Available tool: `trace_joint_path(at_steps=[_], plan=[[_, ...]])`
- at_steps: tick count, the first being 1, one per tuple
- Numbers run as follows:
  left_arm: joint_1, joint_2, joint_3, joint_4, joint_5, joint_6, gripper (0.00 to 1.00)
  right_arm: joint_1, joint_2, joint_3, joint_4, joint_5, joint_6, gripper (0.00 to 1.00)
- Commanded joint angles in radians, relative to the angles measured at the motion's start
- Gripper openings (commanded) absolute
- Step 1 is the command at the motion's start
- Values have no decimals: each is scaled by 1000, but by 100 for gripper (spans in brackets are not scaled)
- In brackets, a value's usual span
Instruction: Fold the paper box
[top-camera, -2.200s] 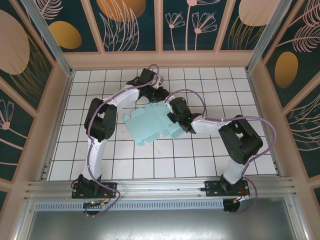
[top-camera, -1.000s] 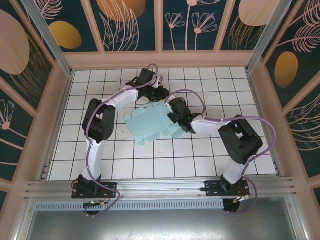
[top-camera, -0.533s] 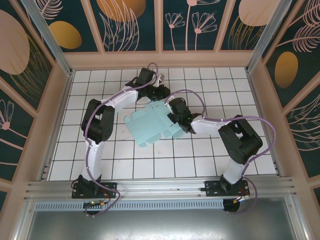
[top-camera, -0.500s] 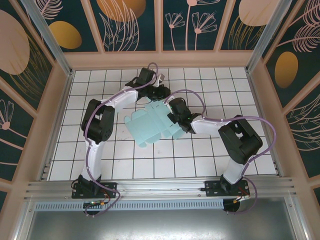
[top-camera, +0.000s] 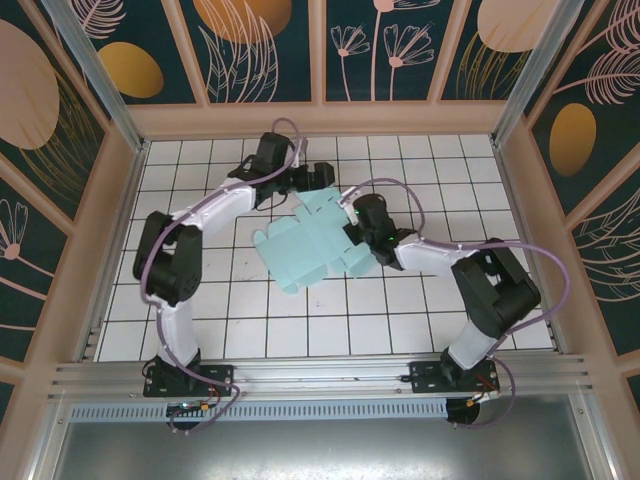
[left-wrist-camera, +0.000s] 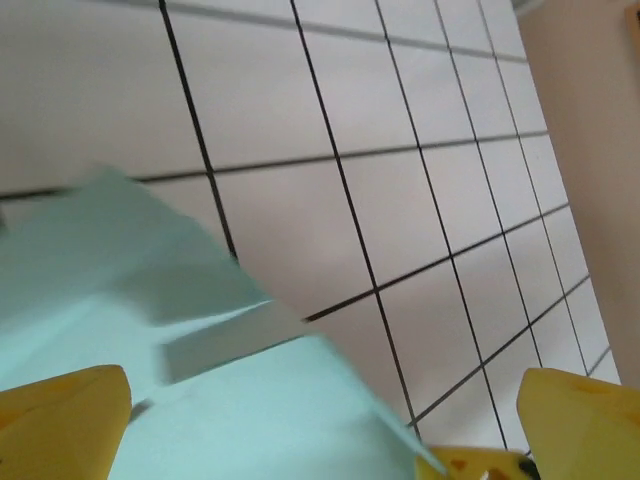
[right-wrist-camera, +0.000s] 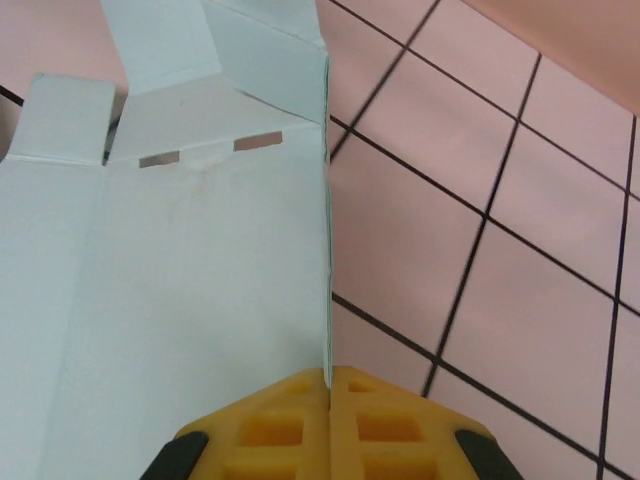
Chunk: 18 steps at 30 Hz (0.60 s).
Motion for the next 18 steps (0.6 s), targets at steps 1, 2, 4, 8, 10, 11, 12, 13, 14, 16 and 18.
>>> trace_joint_path(at_steps=[1, 2, 4, 8, 10, 11, 12, 13, 14, 16, 18], plan=[[25, -71, -95, 122, -79, 135, 99, -39, -87, -71, 87, -113, 14, 0], [30, -82, -115, 123, -73, 170, 99, -48, -110, -88, 100, -141, 20, 0], [45, -86, -137, 102, -9, 235, 99, -86, -152, -121, 123, -200, 32, 0], [76, -83, -209, 134, 56, 297, 95, -153, -233, -176, 145, -339, 50, 0], [84, -64, -215, 129, 89, 334, 89, -183, -258, -194, 144, -396, 59, 0], [87, -52, -214, 126, 120, 351, 87, -194, -268, -199, 140, -412, 61, 0], [89, -42, -212, 124, 154, 365, 85, -201, -276, -204, 137, -423, 62, 0], [91, -30, -212, 124, 196, 383, 85, -208, -284, -207, 133, -437, 64, 0], [92, -19, -207, 122, 227, 399, 84, -213, -289, -212, 130, -449, 65, 0], [92, -1, -199, 126, 295, 416, 83, -219, -296, -217, 130, -466, 70, 0], [91, 17, -190, 129, 369, 434, 82, -223, -297, -220, 128, -483, 71, 0]])
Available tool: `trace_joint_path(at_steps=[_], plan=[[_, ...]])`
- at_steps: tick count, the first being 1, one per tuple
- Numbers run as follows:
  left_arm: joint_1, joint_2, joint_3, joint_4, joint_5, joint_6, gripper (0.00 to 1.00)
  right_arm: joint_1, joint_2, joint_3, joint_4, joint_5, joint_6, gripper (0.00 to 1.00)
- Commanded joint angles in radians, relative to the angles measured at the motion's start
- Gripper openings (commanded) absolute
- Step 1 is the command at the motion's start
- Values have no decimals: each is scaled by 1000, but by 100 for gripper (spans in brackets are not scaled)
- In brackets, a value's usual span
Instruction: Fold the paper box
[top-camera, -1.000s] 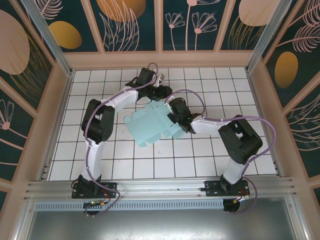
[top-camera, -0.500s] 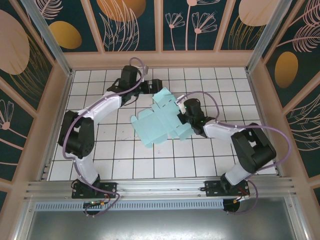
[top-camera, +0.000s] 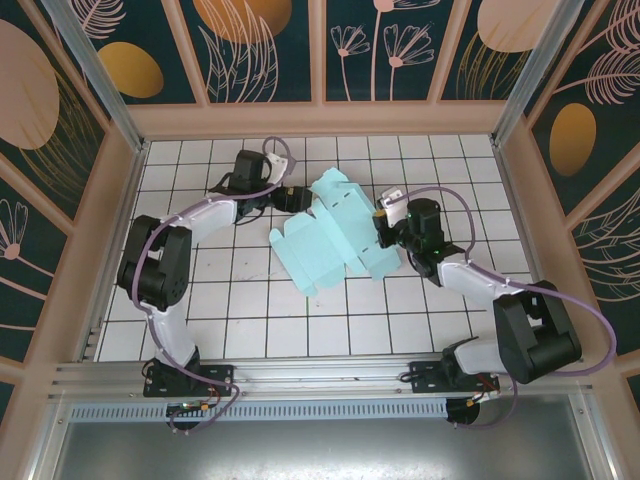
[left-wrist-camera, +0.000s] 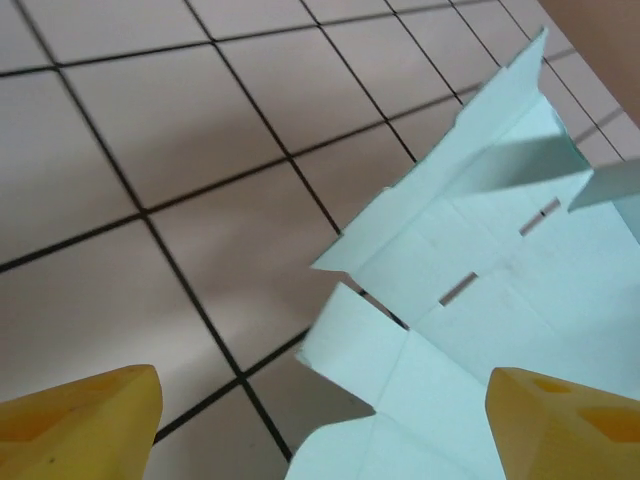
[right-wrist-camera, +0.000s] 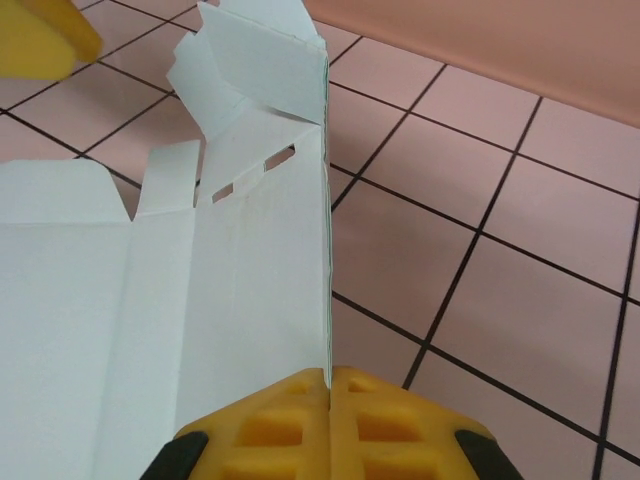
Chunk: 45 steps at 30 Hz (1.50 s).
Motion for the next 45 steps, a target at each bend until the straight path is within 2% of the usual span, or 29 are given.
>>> trace_joint_path(at_steps=[1, 10, 16, 20, 41, 45], plan=[[4, 37, 25, 32, 181, 73, 81, -8, -23, -14, 26, -83, 23, 0], [4, 117, 56, 17, 188, 90, 80, -10, -18, -6, 22, -118, 37, 0], [3, 130, 48, 36, 223, 55, 68, -15, 11, 24, 10, -62, 66, 0], [2, 129, 22, 109, 276, 6, 64, -15, 26, 32, -14, -12, 79, 0], [-62, 114, -3, 96, 312, 35, 66, -12, 82, 54, -19, 54, 99, 0], [-62, 111, -2, 83, 227, 36, 68, -10, 82, 61, -25, 46, 91, 0]])
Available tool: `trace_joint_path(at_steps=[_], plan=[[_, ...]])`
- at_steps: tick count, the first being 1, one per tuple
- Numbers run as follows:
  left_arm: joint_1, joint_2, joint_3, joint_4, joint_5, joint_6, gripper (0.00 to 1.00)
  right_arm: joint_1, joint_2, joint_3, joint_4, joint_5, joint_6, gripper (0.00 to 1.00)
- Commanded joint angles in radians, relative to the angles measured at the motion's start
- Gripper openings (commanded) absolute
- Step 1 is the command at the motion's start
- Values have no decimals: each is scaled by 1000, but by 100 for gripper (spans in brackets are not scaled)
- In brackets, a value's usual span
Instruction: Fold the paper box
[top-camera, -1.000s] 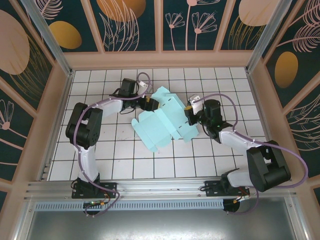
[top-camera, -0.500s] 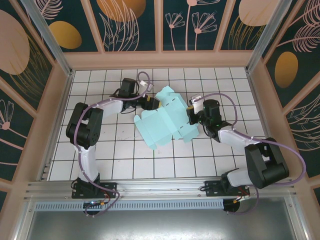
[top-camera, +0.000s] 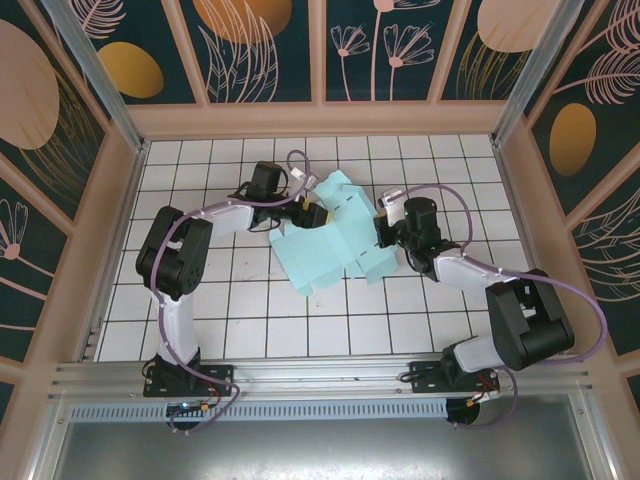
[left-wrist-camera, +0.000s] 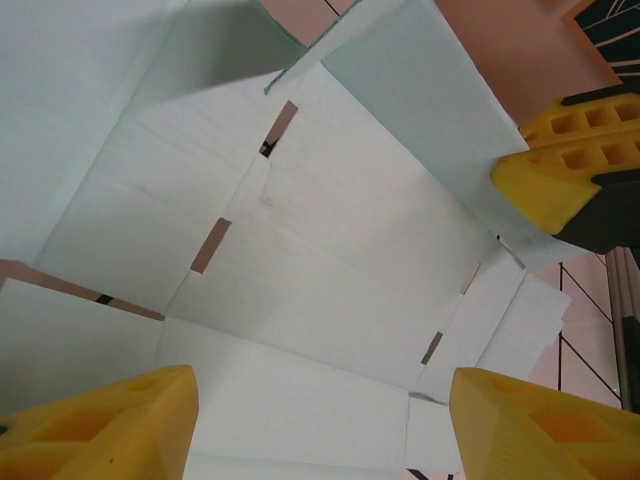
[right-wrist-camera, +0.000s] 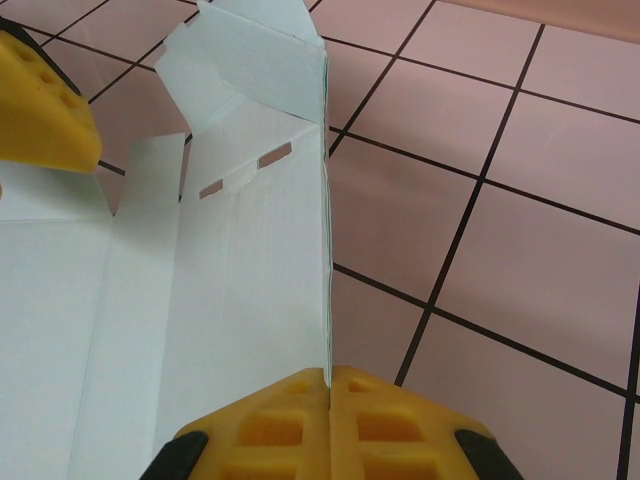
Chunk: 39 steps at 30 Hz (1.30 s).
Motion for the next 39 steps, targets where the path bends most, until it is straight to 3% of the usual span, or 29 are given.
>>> trace_joint_path(at_steps=[1, 3, 7, 20, 31, 39], plan=[[1, -10, 0, -9, -85, 16, 70, -3, 6, 36, -3, 5, 9, 0], [9, -15, -1, 6, -133, 1, 73, -3, -2, 33, -1, -11, 3, 0], [55, -15, -34, 138, -109, -93, 76, -3, -20, 25, 7, -57, 0, 0], [60, 119, 49, 106, 1, -119, 77, -2, 1, 46, 7, -97, 6, 0], [44, 86, 31, 104, 25, -113, 66, -2, 11, 47, -4, -77, 9, 0], [-13, 42, 40, -36, -39, 32, 61, 0, 44, 50, -8, -59, 8, 0]])
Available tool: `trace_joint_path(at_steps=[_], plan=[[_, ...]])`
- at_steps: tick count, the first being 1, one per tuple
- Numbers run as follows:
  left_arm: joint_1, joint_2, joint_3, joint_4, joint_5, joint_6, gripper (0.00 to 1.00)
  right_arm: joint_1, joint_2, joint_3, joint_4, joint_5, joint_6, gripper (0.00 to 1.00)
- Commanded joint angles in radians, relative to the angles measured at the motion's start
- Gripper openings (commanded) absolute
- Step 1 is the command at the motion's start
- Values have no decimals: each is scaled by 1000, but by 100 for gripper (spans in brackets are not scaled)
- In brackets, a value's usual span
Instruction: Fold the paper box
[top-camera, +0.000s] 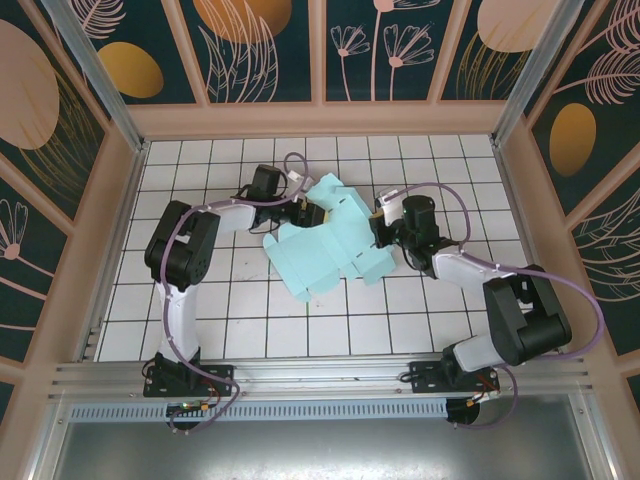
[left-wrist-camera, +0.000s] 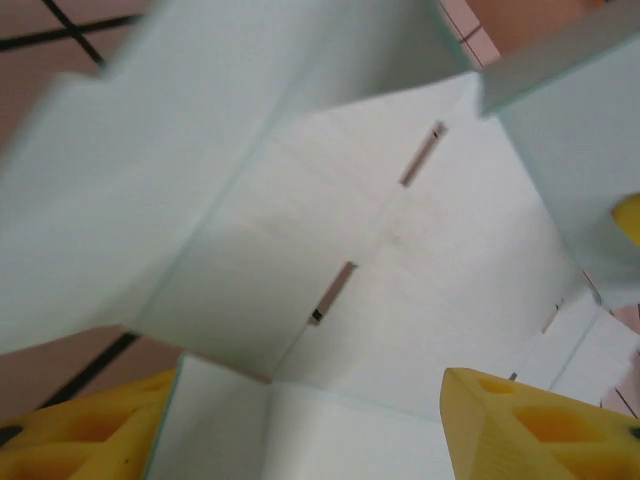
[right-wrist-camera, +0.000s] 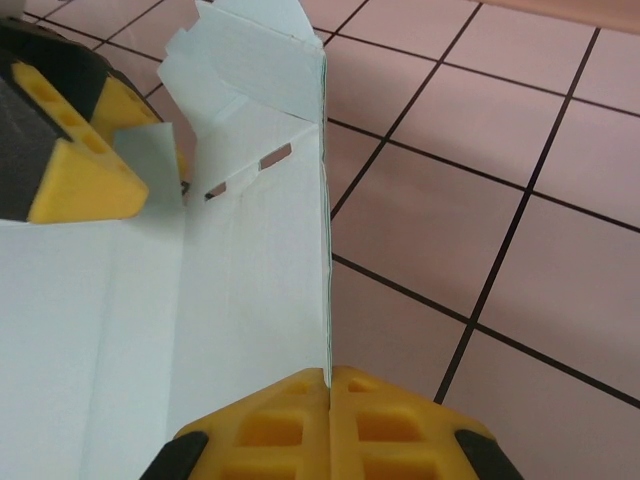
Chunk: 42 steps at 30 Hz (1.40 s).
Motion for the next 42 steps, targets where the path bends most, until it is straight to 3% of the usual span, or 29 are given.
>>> trace_joint_path(at_steps=[1, 5, 12, 18, 26, 42], plan=[[-30, -47, 17, -82, -31, 93, 61, 1, 14, 30, -5, 16, 8, 0], [-51, -55, 9, -113, -98, 124, 60, 1, 24, 32, -10, 31, 8, 0], [-74, -105, -23, -132, -196, 158, 46, 2, 50, 44, -34, 74, 6, 0], [-76, -139, -58, -122, -238, 144, 53, 8, 71, 61, -49, 92, 0, 0], [-75, -148, -61, -118, -291, 128, 55, 33, 83, 77, -76, 138, -21, 0], [-105, -111, -36, -205, -218, 164, 45, 46, 104, 91, -94, 173, -21, 0]])
